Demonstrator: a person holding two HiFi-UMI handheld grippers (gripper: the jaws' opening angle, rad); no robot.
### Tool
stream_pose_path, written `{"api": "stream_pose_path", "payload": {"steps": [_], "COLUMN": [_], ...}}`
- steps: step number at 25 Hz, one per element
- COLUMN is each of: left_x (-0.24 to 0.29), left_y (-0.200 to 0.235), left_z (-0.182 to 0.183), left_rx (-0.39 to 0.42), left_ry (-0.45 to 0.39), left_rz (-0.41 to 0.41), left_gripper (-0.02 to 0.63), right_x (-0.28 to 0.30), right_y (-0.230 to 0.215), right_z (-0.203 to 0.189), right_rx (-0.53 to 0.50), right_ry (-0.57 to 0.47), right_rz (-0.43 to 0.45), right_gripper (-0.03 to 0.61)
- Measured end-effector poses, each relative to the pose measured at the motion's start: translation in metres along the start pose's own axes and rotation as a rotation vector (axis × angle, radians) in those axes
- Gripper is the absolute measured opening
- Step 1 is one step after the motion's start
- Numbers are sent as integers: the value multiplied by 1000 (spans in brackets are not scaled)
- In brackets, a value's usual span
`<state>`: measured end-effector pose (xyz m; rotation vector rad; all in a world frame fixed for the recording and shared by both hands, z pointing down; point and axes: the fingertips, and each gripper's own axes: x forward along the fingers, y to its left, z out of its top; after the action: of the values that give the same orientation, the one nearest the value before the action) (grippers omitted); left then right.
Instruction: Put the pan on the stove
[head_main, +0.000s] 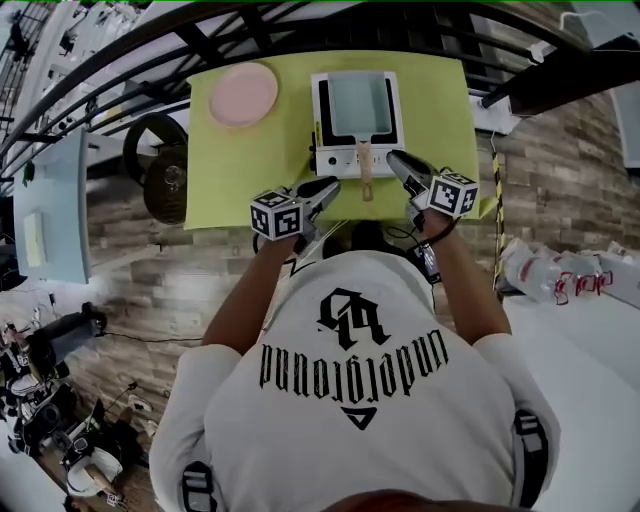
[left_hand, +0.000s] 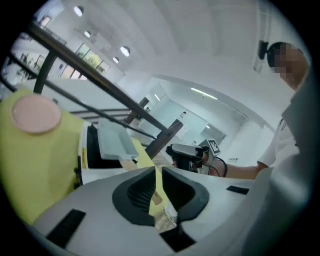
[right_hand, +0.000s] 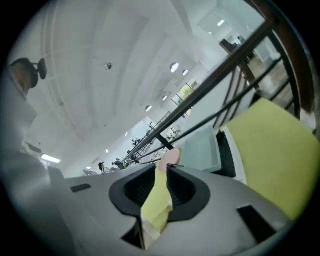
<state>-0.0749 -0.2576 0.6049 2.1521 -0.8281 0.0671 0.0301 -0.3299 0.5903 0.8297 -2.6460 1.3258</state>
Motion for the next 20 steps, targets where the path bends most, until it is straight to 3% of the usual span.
{"api": "stream_pose_path", "payload": {"steps": [2, 6, 9, 12, 20], "left_x": [-18, -62, -91, -105, -121], "left_y": [-13, -44, -75, -89, -107], "left_z": [20, 55, 73, 76, 68], "left_rx": [92, 190, 287, 387, 416], "left_ry": [-64, -195, -259, -262, -278], "left_rz": [33, 56, 47, 46, 39], "left_gripper": [3, 2, 2, 2, 2], "right_x": [-12, -33, -46, -52, -78], "right_y": [28, 90, 134, 162, 187], "right_z": [15, 29, 30, 27, 16], "right_rx": [-124, -376, -504, -530, -588], "right_ry": [-49, -117, -167, -203, -207], "right_rz": [-12, -36, -33, -13, -27], "right_gripper": [47, 5, -2, -2, -2]}}
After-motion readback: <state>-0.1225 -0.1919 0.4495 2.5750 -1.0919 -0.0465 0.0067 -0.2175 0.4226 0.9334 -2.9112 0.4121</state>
